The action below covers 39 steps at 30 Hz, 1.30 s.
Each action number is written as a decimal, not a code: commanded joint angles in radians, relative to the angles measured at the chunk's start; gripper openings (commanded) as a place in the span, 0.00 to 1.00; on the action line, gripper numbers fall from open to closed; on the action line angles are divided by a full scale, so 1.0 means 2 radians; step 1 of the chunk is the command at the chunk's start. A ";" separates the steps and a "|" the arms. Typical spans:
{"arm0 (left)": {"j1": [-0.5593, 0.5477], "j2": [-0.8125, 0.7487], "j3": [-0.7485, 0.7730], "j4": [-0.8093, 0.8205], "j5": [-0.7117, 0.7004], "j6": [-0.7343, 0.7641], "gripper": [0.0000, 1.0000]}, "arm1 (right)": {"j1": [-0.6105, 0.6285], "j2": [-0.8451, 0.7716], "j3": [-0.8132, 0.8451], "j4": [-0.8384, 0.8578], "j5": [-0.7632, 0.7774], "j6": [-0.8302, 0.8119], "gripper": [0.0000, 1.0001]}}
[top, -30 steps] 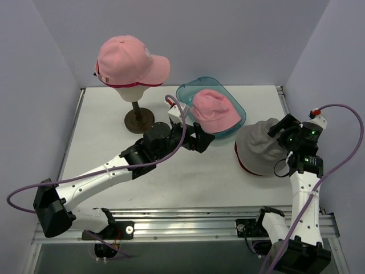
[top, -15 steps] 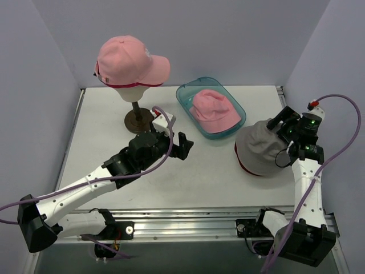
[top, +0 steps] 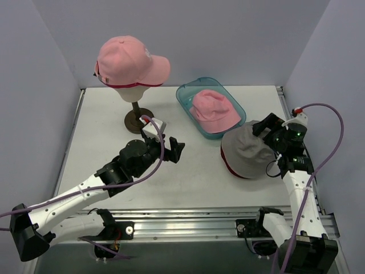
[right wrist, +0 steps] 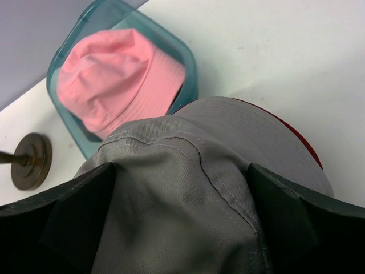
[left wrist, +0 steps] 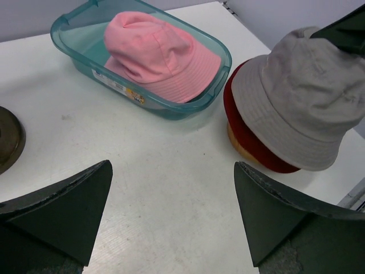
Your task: Stack the hats
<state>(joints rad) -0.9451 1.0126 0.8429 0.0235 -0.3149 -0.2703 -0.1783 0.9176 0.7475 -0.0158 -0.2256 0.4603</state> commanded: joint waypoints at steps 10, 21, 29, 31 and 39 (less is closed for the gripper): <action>0.005 -0.013 0.019 -0.004 0.005 -0.018 0.97 | 0.084 -0.039 -0.029 -0.081 -0.023 0.028 0.91; 0.083 -0.017 -0.049 0.035 0.212 -0.152 0.98 | 0.317 0.017 -0.002 -0.018 0.109 0.085 0.91; 0.127 -0.053 -0.120 0.043 0.225 -0.185 0.98 | 0.398 0.102 0.053 0.039 0.153 0.088 0.92; 0.132 -0.060 -0.126 0.040 0.226 -0.187 0.98 | 0.394 0.105 0.072 0.026 0.162 0.077 0.92; 0.153 -0.071 -0.160 0.070 0.253 -0.213 1.00 | 0.321 0.070 0.163 -0.026 0.090 0.054 0.93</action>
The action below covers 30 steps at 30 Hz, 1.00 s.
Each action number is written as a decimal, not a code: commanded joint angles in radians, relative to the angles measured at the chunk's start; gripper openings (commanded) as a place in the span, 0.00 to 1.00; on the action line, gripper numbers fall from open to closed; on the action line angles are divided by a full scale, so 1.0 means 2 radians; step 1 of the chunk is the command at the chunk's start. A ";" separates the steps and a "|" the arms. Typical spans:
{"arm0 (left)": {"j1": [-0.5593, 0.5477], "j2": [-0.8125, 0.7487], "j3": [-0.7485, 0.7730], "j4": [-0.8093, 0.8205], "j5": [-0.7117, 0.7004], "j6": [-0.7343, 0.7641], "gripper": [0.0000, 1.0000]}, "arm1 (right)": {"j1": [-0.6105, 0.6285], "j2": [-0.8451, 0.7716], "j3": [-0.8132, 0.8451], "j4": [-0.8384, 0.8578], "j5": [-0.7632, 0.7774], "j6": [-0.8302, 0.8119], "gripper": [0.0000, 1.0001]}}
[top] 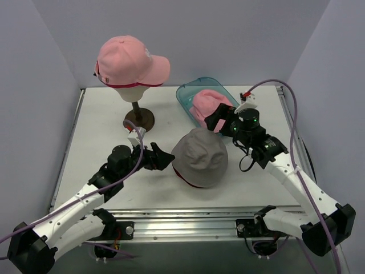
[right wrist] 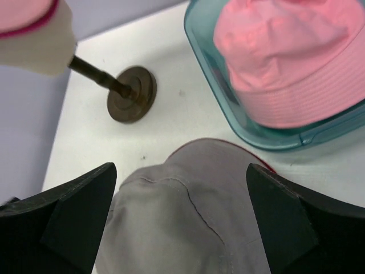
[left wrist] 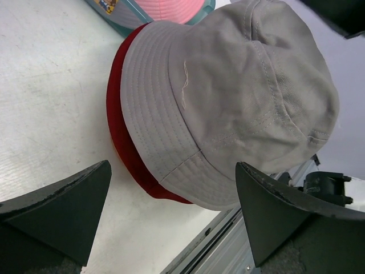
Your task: Stack the hats
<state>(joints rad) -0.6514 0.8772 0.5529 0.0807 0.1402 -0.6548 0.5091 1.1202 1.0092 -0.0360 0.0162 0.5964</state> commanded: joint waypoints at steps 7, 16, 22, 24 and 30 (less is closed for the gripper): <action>0.018 0.025 -0.030 0.139 0.069 -0.058 0.94 | -0.054 -0.117 -0.062 -0.004 -0.086 0.008 0.83; 0.026 0.065 -0.056 0.200 0.073 -0.075 0.82 | -0.230 -0.209 -0.227 0.107 -0.298 0.064 0.41; 0.026 0.094 -0.074 0.245 0.075 -0.081 0.81 | -0.252 -0.240 -0.327 0.176 -0.326 0.113 0.39; 0.025 0.101 -0.076 0.257 0.078 -0.084 0.80 | -0.252 -0.232 -0.348 0.197 -0.325 0.117 0.39; 0.026 0.119 -0.079 0.277 0.079 -0.084 0.74 | -0.252 -0.194 -0.390 0.270 -0.329 0.136 0.39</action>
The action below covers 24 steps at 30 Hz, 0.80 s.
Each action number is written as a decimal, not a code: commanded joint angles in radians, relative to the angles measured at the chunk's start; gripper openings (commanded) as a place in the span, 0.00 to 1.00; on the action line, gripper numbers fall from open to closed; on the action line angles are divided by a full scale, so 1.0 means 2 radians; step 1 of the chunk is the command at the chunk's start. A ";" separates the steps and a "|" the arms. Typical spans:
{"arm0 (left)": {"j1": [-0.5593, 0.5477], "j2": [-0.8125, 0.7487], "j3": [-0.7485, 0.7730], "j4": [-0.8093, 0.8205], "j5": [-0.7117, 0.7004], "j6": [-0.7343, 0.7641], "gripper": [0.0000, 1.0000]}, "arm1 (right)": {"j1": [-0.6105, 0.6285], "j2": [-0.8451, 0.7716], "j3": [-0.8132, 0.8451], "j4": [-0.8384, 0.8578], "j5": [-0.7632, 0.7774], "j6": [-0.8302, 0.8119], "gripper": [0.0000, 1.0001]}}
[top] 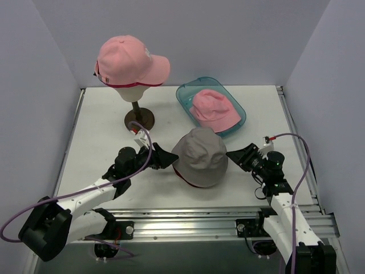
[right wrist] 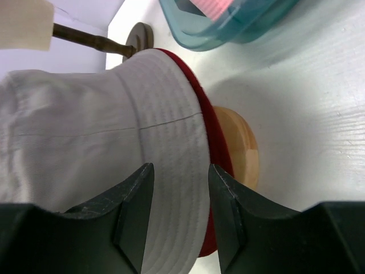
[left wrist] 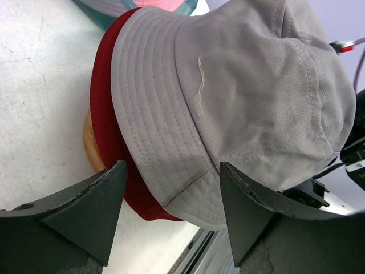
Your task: Stack the hats
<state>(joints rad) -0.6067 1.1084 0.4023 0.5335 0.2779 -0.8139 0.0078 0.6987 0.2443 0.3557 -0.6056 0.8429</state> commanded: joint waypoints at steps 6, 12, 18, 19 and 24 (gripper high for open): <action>0.003 0.017 -0.004 0.060 0.010 -0.003 0.70 | -0.002 0.039 -0.023 0.106 -0.015 0.014 0.40; 0.003 0.026 -0.005 0.065 0.006 0.000 0.61 | -0.002 0.053 -0.031 0.137 -0.022 0.021 0.40; 0.003 0.032 -0.010 0.070 0.001 0.002 0.48 | -0.002 0.050 -0.035 0.144 -0.022 0.026 0.44; 0.003 0.033 -0.010 0.071 0.000 0.002 0.46 | -0.002 0.049 -0.037 0.144 -0.017 0.026 0.46; 0.003 0.039 -0.010 0.068 -0.001 0.003 0.27 | -0.002 0.060 -0.035 0.137 -0.018 0.017 0.46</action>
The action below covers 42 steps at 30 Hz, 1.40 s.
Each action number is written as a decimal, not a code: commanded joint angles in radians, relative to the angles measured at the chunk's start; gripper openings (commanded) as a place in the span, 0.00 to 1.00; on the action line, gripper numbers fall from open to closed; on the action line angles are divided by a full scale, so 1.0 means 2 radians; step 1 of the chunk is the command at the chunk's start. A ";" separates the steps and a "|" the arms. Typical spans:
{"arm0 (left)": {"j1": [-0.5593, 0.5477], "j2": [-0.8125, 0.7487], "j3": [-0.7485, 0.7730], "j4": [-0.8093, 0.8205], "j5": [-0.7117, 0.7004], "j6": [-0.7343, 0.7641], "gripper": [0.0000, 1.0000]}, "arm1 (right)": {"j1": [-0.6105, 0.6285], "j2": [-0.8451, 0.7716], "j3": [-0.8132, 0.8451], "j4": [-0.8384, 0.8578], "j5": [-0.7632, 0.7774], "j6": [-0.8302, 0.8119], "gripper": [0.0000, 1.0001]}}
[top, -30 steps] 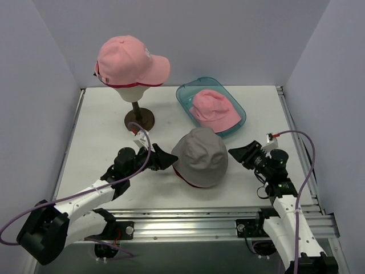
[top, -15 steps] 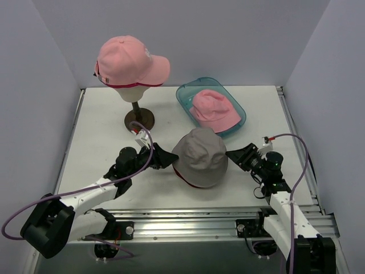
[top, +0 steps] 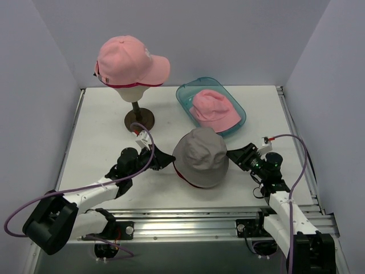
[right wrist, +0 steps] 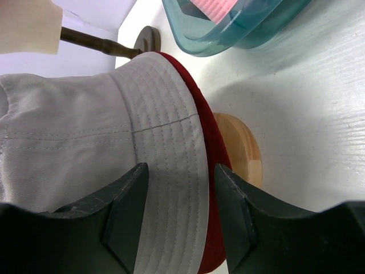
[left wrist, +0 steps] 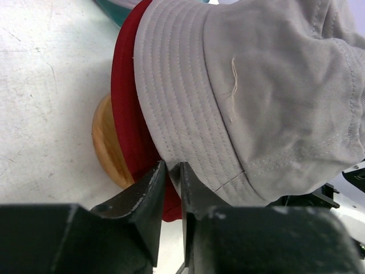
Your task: Stack the hats
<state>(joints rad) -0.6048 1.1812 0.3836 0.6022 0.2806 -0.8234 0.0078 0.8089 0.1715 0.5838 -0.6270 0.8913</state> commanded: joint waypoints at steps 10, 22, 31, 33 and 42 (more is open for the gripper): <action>0.003 0.020 0.001 0.038 -0.005 0.008 0.02 | -0.002 -0.002 -0.019 0.047 -0.012 0.008 0.44; 0.001 0.034 0.001 0.052 -0.005 0.002 0.02 | -0.002 -0.034 -0.030 0.079 -0.032 0.044 0.43; -0.004 0.049 -0.001 0.072 -0.004 -0.006 0.02 | -0.002 -0.005 -0.030 0.095 -0.016 0.040 0.15; -0.004 0.049 0.003 0.068 -0.003 -0.004 0.02 | -0.002 0.007 -0.024 0.095 -0.014 0.035 0.01; -0.011 0.039 0.013 0.034 -0.020 0.010 0.02 | -0.002 0.020 -0.025 0.055 0.027 0.002 0.00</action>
<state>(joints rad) -0.6186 1.2743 0.3771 0.6609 0.2573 -0.8272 0.0071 0.8452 0.1047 0.7116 -0.6254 0.9524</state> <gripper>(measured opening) 0.032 0.021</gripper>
